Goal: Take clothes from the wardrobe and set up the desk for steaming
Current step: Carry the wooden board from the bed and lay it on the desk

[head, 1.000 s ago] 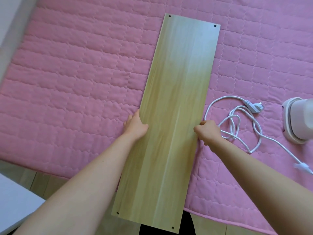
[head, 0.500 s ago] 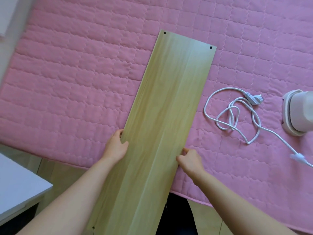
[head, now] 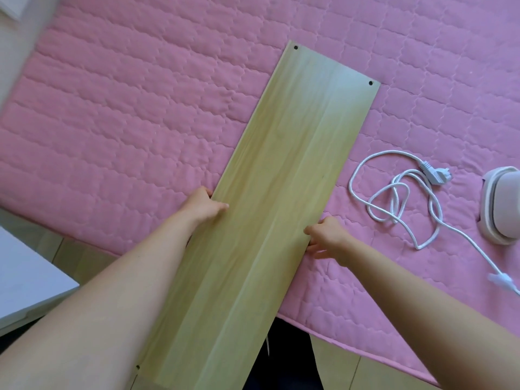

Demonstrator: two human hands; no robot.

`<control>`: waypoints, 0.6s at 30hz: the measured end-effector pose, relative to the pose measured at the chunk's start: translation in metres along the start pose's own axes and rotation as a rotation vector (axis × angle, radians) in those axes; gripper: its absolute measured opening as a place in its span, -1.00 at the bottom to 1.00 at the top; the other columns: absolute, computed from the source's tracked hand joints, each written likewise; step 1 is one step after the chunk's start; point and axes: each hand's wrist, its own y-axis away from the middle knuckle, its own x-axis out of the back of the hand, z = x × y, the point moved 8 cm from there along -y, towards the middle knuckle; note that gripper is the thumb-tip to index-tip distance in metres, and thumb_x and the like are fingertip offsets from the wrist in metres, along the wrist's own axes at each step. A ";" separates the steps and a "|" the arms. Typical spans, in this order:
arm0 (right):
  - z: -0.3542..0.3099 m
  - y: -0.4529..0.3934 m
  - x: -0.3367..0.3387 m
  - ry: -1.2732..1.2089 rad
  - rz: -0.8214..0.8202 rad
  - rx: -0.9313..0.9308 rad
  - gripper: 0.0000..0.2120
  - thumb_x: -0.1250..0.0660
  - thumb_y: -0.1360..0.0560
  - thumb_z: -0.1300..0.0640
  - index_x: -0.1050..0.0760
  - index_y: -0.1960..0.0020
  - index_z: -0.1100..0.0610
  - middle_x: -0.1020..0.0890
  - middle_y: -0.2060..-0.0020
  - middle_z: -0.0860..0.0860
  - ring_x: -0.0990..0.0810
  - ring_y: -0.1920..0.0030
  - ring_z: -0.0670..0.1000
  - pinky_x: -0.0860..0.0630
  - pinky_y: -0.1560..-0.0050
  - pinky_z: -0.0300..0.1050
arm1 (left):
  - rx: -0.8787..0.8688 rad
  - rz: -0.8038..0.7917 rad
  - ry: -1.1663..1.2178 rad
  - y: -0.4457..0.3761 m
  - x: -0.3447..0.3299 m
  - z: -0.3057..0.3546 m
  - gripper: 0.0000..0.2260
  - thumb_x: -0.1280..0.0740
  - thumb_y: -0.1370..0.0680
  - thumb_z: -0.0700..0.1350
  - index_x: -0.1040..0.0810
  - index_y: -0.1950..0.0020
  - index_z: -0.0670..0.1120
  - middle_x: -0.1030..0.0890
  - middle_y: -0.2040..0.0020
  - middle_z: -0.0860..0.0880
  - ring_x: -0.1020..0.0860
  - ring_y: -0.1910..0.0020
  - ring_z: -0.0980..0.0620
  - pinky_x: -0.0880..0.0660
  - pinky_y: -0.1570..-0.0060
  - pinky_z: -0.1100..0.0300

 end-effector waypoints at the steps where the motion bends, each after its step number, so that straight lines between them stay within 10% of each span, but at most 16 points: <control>1: 0.001 0.000 -0.002 -0.019 -0.005 -0.005 -0.90 -0.19 -0.41 0.27 -0.44 0.09 0.19 -0.41 0.26 0.14 -0.44 0.32 0.11 -0.41 0.32 -0.10 | 0.002 -0.003 0.034 0.001 0.001 0.000 -0.62 -0.50 -0.41 -0.08 -0.45 -0.12 -0.14 -0.56 -0.06 -0.11 -0.54 -0.01 -0.08 -0.49 -0.09 0.05; 11: -0.005 0.017 0.003 0.176 -0.089 0.067 -0.70 -0.27 -0.46 0.22 -0.47 -0.11 0.38 -0.57 -0.02 0.36 -0.53 0.12 0.08 -0.52 0.19 -0.11 | -0.143 0.091 0.132 0.046 0.013 0.011 -0.66 -0.46 -0.44 -0.18 -0.35 -0.06 -0.02 -0.45 0.19 -0.05 -0.47 0.18 -0.08 -0.50 0.07 0.01; 18: -0.099 0.099 0.011 0.846 0.071 0.739 -0.54 -0.19 -0.55 0.21 -0.24 -0.44 0.17 -0.45 -0.32 0.13 -0.47 -0.24 0.15 -0.43 -0.15 -0.03 | -0.195 0.292 0.185 0.113 0.019 0.030 -0.74 -0.42 -0.47 -0.23 -0.46 -0.06 0.02 -0.52 0.14 0.02 -0.52 0.07 -0.06 -0.43 0.06 0.16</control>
